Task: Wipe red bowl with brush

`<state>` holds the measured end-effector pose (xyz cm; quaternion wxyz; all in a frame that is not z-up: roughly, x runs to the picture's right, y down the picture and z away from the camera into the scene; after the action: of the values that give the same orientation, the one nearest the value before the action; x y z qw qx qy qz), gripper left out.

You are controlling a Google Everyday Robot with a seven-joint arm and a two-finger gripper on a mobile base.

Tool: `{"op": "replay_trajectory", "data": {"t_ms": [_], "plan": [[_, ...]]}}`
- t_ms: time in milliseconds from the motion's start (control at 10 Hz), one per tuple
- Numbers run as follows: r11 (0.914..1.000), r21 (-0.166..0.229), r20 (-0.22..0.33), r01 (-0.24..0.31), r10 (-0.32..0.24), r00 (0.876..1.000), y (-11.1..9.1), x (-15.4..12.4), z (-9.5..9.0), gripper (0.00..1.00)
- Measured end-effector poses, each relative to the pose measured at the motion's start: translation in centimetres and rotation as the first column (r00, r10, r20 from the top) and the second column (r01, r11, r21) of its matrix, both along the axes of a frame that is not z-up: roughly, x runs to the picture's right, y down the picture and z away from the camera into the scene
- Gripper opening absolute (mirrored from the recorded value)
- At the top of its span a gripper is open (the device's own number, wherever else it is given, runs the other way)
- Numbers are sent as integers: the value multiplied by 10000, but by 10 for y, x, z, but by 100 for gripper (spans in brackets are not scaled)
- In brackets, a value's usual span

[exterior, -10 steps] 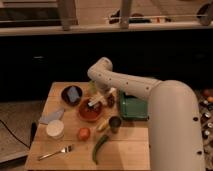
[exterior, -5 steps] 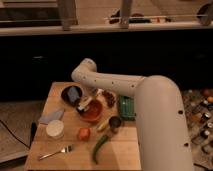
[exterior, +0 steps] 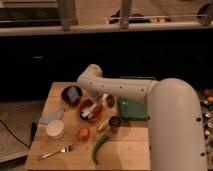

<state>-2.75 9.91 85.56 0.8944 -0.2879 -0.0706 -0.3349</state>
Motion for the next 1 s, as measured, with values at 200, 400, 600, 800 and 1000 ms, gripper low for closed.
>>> {"op": "replay_trajectory", "data": {"t_ms": [200, 400, 600, 800, 1000], "plan": [[9989, -2, -342, -467, 467, 9983, -2, 27, 4, 1], [9969, 67, -603, -786, 789, 9951, -10, 39, 10, 1], [9967, 277, -726, -766, 785, 9943, -29, 34, 19, 1], [9974, 424, -658, -580, 607, 9960, -44, 16, 23, 1], [9982, 509, -576, -313, 343, 9978, -53, 2, 23, 1]]}}
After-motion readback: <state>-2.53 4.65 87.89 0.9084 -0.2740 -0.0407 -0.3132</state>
